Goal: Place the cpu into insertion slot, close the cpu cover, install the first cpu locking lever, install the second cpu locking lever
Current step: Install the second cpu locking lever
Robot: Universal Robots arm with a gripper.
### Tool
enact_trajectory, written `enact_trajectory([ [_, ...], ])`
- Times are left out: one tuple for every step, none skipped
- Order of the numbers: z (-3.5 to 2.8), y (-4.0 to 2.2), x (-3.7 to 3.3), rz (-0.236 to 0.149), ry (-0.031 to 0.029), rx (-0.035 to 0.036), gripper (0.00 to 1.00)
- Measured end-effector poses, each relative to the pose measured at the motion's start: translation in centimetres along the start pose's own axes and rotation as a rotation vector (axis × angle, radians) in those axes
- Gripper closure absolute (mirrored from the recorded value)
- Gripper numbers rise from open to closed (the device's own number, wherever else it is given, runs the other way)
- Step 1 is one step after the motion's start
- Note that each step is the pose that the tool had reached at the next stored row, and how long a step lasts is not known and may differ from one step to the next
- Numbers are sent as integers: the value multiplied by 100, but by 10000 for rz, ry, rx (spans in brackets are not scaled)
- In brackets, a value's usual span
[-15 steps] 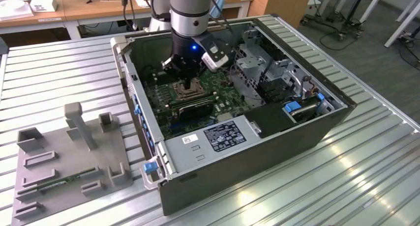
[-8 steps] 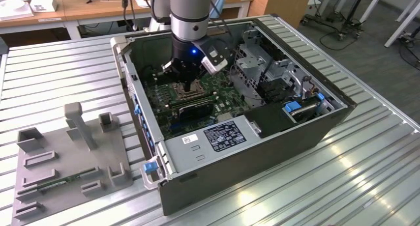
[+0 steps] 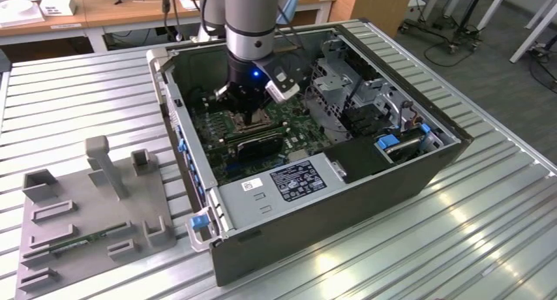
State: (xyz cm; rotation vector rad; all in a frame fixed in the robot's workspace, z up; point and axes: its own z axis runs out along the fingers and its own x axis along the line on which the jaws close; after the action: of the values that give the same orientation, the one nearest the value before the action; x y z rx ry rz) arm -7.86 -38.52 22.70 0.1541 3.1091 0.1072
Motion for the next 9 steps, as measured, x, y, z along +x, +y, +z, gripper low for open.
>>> enact_trajectory([
  [16,0,4,8,0,-2,89],
  [31,-1,8,14,-1,-4,89],
  [45,-1,14,20,-1,-5,89],
  [57,-2,21,24,-2,-6,89],
  [66,-4,30,30,-3,-8,89],
  [71,-5,36,37,-2,-7,89],
  [73,-6,38,40,-2,-6,89],
  [72,-6,38,40,-1,-5,89],
  [73,-5,38,40,-2,-6,89],
])
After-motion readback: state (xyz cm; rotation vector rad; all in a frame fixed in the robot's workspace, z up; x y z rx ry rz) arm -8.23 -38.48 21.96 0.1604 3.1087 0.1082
